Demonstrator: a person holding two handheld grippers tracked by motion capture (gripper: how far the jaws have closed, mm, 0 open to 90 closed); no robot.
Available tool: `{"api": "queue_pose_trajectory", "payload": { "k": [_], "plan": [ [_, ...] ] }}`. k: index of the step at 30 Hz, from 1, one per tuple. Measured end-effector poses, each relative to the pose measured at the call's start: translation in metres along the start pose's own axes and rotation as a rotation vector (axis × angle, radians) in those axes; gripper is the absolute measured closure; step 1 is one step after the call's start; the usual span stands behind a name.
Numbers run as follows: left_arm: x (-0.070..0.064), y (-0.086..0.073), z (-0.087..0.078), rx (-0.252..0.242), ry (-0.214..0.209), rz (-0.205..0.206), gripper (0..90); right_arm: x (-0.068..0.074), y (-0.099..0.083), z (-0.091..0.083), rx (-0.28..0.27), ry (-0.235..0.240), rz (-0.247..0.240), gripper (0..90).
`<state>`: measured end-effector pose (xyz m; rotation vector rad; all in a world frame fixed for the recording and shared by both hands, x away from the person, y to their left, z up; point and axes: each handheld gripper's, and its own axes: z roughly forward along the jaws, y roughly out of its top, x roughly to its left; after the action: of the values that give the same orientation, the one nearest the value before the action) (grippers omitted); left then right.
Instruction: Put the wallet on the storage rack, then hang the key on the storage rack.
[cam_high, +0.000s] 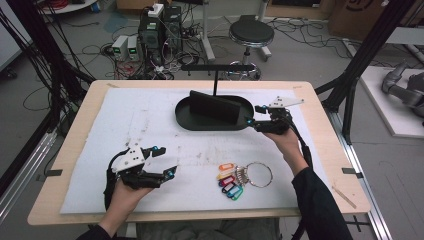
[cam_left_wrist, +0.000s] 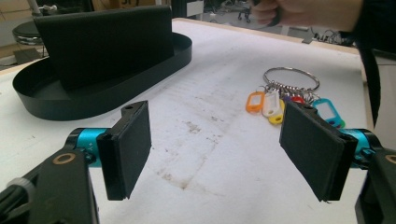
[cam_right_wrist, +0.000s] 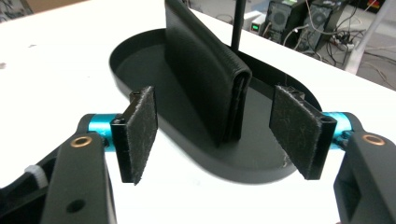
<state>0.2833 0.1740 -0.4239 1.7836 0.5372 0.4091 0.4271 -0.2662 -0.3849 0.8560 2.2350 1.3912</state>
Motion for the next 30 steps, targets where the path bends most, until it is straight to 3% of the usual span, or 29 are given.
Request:
{"api": "queue_pose_trajectory", "payload": {
  "k": [6,11,17,26,30],
  "plan": [
    [0.001,0.000,0.003,0.019,0.012,0.020,25.0,0.012,-0.013,-0.036,-0.060,0.006,0.019,30.2],
    [0.002,0.000,0.000,0.013,0.028,0.021,25.0,0.019,-0.034,-0.061,-0.118,-0.020,0.052,27.0],
    [0.005,0.000,-0.002,0.004,0.040,0.013,24.9,0.016,-0.045,-0.068,-0.112,-0.029,0.095,24.5],
    [0.005,0.002,0.000,0.000,0.045,0.016,24.9,0.017,-0.054,-0.084,-0.209,-0.017,0.065,29.3],
    [0.006,0.002,0.001,0.003,0.044,0.017,24.9,0.020,-0.059,-0.092,-0.223,-0.020,0.053,32.5]
  ]
}}
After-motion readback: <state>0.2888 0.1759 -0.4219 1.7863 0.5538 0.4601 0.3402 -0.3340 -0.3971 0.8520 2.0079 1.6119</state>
